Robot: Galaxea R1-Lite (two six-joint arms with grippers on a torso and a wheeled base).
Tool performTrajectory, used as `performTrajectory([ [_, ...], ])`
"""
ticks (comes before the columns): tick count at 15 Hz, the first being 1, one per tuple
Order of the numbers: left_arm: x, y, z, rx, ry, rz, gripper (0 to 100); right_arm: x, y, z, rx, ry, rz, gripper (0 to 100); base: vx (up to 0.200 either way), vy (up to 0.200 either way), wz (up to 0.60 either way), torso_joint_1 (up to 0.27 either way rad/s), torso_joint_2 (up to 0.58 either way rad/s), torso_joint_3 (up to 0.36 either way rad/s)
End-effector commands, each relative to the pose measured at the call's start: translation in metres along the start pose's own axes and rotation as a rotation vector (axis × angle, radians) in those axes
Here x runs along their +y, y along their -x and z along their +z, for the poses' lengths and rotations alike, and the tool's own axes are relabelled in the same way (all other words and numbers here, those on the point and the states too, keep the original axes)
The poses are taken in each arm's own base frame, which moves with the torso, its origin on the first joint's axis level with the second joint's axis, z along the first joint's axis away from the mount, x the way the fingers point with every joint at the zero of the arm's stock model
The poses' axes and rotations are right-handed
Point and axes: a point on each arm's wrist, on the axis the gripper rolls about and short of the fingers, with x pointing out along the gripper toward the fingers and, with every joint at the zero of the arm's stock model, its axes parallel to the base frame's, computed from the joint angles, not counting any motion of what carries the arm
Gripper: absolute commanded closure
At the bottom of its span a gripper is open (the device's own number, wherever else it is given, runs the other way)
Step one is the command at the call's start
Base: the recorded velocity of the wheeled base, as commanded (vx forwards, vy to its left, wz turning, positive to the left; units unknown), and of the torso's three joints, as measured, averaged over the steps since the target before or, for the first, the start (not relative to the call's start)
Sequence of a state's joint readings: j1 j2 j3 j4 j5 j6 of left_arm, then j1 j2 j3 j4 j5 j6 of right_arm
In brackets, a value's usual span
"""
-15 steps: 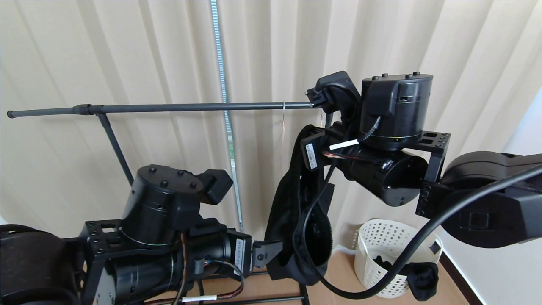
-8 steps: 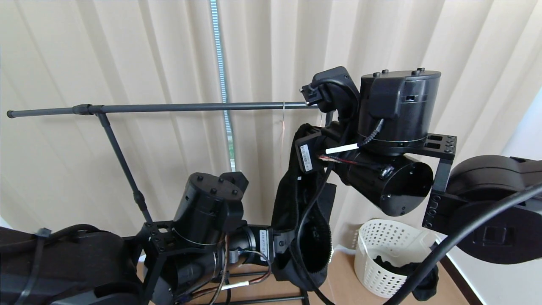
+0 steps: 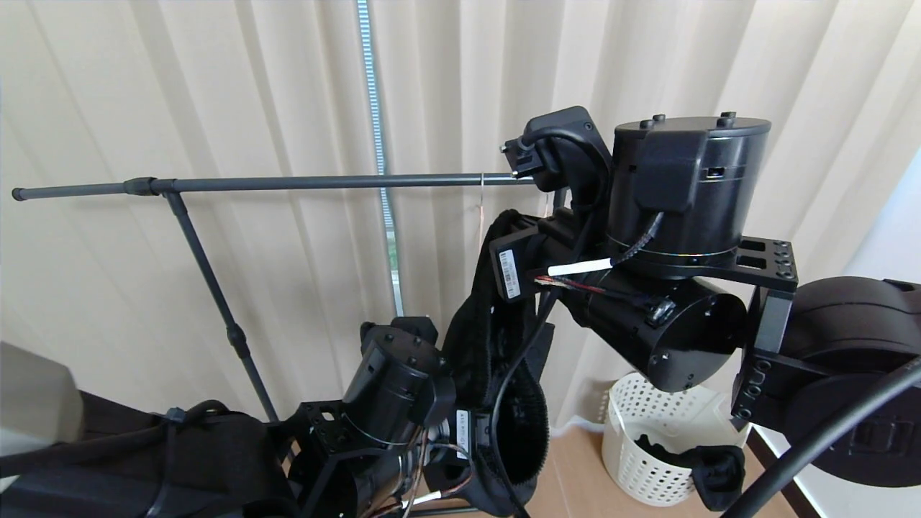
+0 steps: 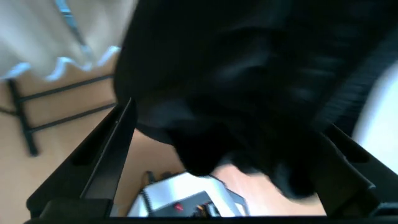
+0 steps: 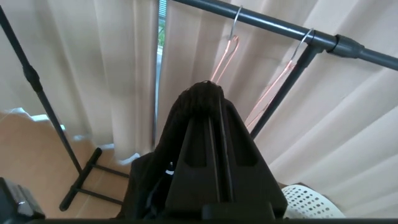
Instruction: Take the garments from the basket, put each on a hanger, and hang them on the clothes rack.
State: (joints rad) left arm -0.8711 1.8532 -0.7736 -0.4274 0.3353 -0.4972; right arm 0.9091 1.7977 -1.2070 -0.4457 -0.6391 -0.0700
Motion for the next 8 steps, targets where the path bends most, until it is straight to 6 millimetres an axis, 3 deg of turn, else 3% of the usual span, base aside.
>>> performTrajectory([
  [1,0.0,-0.013,-0.01,0.025,-0.027,0.047,0,-0.005,0.005,0.005,-0.013,-0.009,-0.002,100,0.0,0.0,0.0,0.0,0.0,0.0],
  [5,0.011,-0.015,-0.004,0.015,-0.026,0.077,0,-0.021,0.015,0.009,-0.022,-0.02,-0.023,100,0.0,0.0,0.0,0.0,0.0,0.0],
  [8,0.024,-0.008,0.0,0.007,-0.033,0.103,0,-0.039,0.008,0.004,-0.005,-0.023,-0.077,100,0.0,0.0,0.0,0.0,0.0,0.0],
])
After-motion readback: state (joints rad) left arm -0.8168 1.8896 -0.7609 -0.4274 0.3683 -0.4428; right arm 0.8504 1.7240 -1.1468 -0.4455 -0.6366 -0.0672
